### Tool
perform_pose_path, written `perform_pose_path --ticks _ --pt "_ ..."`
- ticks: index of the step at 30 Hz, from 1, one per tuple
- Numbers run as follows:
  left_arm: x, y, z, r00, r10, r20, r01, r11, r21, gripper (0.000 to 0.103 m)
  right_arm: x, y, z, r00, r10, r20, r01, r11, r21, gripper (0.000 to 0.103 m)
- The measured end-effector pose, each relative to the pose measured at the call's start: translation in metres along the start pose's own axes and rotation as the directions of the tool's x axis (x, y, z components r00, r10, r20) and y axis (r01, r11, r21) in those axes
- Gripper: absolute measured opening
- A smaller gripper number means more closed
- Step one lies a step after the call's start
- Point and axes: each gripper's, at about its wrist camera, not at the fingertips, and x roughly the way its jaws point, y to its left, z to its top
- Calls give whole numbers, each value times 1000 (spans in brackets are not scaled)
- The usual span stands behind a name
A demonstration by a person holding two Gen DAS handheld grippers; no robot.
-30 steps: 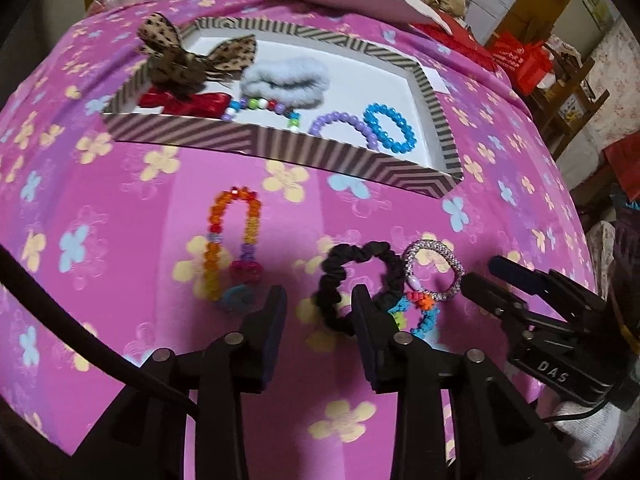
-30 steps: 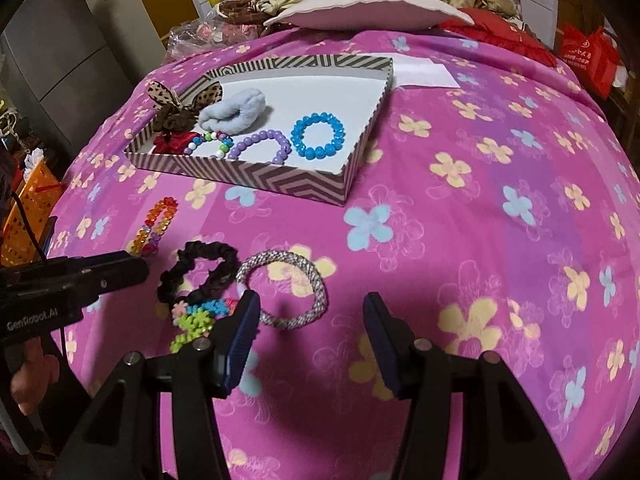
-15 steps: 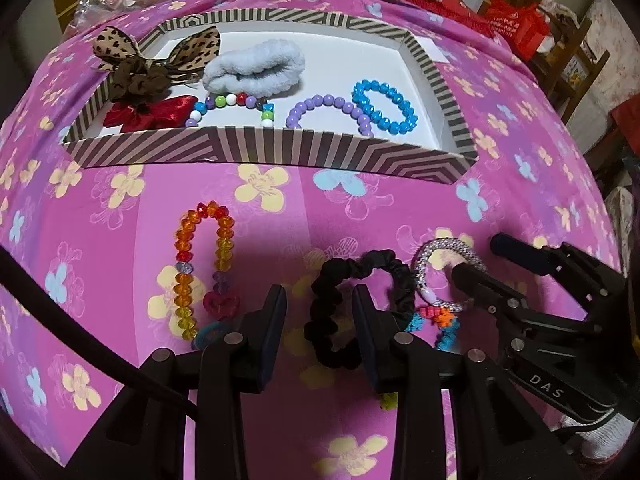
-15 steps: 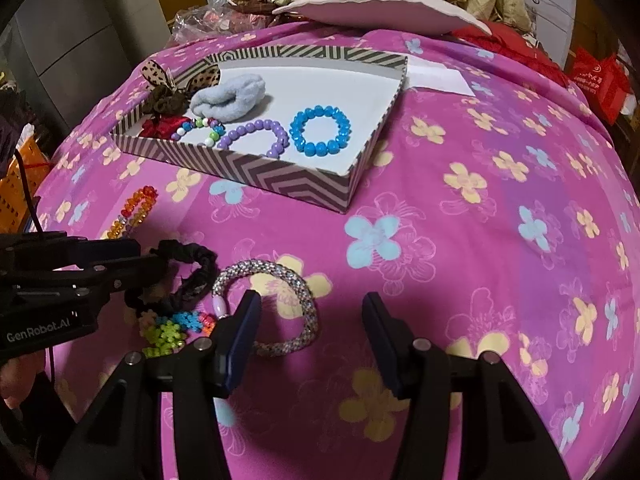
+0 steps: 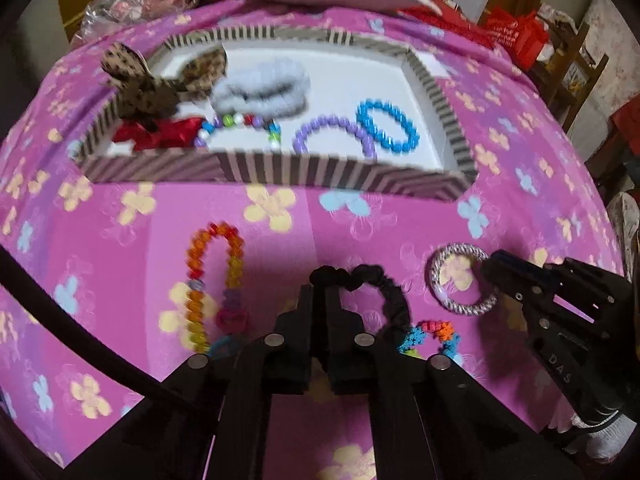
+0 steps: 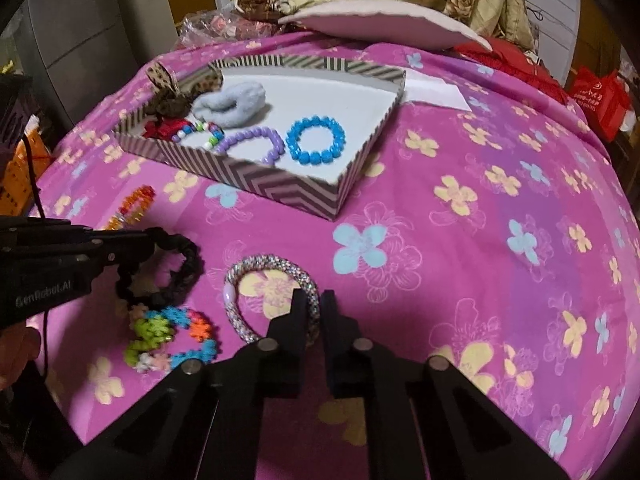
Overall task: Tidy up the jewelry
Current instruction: 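Carry the black scrunchie and silver bracelet into the tray and open both tools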
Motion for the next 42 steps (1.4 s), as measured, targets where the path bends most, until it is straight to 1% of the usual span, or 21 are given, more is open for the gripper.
perform_pose_path --ticks 4,7,10,16,20,23,27,31,35,37,42 --pt "-24 4 9 999 -2 51 2 1000 4 27 -22 3 9 999 0 44 1 1000 -20 7" --pt "-36 7 17 997 -13 73 14 1000 -5 27 -37 3 19 997 17 71 -15 1000 -18 7" --pt "-44 8 28 996 -13 89 13 1000 -10 27 -45 3 30 996 5 88 -3 1000 -28 7" --pt "-52 4 51 993 8 122 -8 1000 -3 27 -41 -2 54 996 2 94 1 999 -35 7" --pt "-49 0 78 992 19 126 -20 1000 5 27 -29 -8 73 996 -1 88 4 999 -33 7" --pt "-41 -1 98 993 19 120 -18 1000 -9 27 -16 -15 90 997 -8 80 10 999 -30 7" --pt "-23 -3 135 995 -5 102 8 999 -38 27 4 -26 113 998 -14 67 15 1000 -17 7" --pt "0 -4 165 996 -3 90 9 998 -68 27 31 -37 136 998 -39 50 40 999 -17 7" --pt "31 -3 193 996 43 74 -37 995 -89 27 59 -48 157 998 -56 33 57 998 -11 7" --pt "50 3 207 997 52 57 -45 993 -109 27 73 -50 165 998 -60 21 61 998 -15 7" --pt "78 19 223 996 90 23 -85 986 -144 27 96 -53 174 999 -51 -5 50 998 -32 7"
